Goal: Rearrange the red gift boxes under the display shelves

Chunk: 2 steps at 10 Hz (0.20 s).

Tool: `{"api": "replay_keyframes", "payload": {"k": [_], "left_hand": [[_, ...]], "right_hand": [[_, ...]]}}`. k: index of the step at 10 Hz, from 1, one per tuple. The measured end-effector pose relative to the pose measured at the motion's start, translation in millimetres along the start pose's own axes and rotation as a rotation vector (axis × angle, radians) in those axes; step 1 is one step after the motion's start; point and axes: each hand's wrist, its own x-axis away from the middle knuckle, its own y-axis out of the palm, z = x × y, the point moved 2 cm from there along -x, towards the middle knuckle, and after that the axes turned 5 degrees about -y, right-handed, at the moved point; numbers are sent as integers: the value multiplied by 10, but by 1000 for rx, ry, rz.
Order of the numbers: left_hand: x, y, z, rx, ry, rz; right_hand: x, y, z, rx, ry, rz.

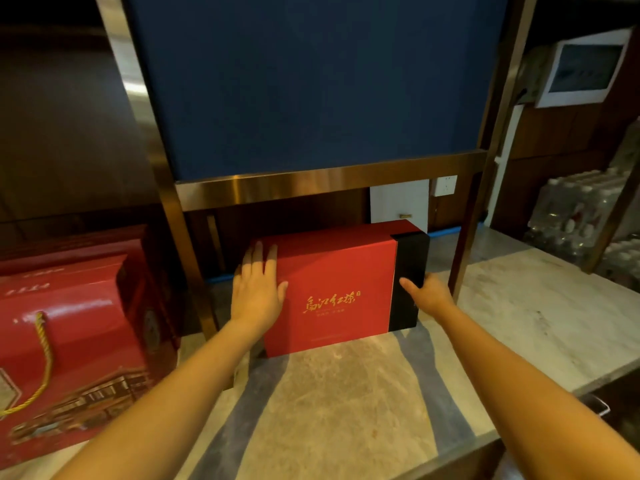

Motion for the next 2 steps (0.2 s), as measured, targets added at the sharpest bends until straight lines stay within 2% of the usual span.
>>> {"api": "replay_keyframes", "payload": {"k": [1,2], "left_hand": [[303,84,-197,-44,-20,33],[679,263,-348,-20,-3,12]], "right_hand": [[315,149,49,138,4,-62],[938,356,77,216,-28,-231]]}}
